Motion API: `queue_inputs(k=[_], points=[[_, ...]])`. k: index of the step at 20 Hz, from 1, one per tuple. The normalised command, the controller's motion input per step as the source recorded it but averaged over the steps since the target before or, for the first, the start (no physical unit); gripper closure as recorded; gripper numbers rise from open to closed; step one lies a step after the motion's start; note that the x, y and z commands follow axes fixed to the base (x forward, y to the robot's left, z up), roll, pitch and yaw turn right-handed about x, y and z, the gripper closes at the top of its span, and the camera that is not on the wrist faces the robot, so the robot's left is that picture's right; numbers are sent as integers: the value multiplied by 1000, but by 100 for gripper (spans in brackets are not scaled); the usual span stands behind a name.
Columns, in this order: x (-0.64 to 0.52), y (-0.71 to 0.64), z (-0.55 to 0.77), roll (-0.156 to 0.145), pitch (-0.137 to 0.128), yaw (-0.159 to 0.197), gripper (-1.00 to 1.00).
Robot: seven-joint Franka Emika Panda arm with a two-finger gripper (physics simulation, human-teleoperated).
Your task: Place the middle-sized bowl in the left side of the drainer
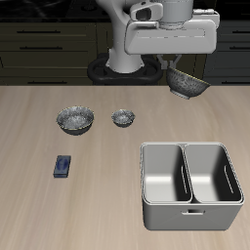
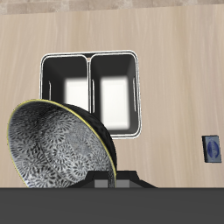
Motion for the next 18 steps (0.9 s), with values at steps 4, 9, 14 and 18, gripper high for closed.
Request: queue_inputs(k=[4, 9, 14, 18], points=[[290, 16, 30, -47, -8, 4, 100], [230, 53, -1, -25, 5, -19, 100], [256, 151, -109, -7, 10, -6, 100], [262, 125, -171, -10, 26, -9, 100]])
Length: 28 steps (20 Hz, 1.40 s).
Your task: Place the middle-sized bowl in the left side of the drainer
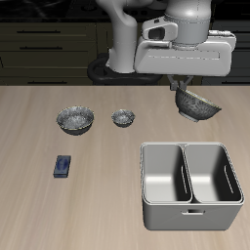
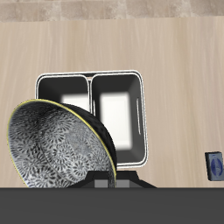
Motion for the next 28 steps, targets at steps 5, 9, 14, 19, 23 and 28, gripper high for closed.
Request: queue_inputs(k=[5, 9, 14, 19, 23, 28], points=[[228, 99, -183, -7, 19, -4, 100], [158, 24, -238, -8, 36, 8, 100], [104, -22, -180, -6, 23, 0, 100], [46, 170, -322, 17, 46, 9, 100], [-20, 225, -210, 36, 34, 3, 100], [19, 57, -72, 3, -1, 22, 100]])
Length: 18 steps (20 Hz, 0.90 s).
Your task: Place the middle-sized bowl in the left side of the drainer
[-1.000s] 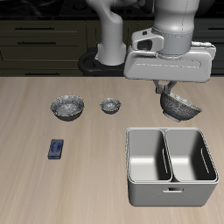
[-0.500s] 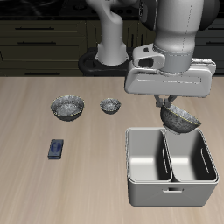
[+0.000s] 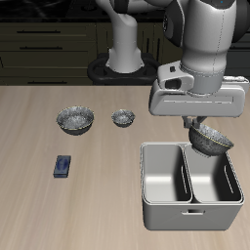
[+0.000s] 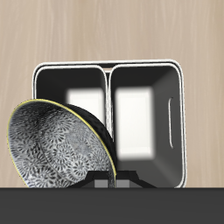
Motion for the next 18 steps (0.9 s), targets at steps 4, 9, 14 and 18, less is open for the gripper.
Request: queue_inputs(k=[4, 9, 14, 18], points=[[25, 74, -153, 15, 22, 2, 100], [27, 58, -238, 3, 34, 16, 100], [12, -19, -169, -6, 18, 25, 100], [20, -36, -127, -8, 11, 28, 100]])
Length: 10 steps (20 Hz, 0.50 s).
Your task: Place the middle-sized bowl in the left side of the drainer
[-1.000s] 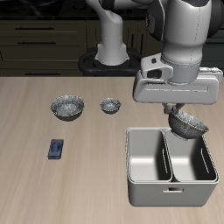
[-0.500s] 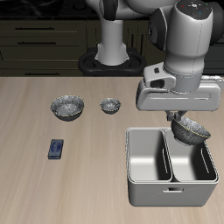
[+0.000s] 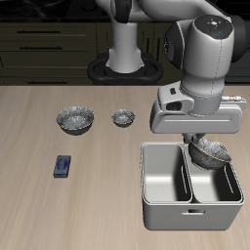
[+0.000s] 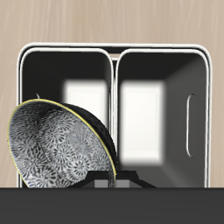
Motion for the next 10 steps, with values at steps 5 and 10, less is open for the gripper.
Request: queue_inputs(k=[5, 10], points=[[-14, 62, -262, 4, 50, 65, -100], [-18, -48, -167, 43, 21, 60, -100]])
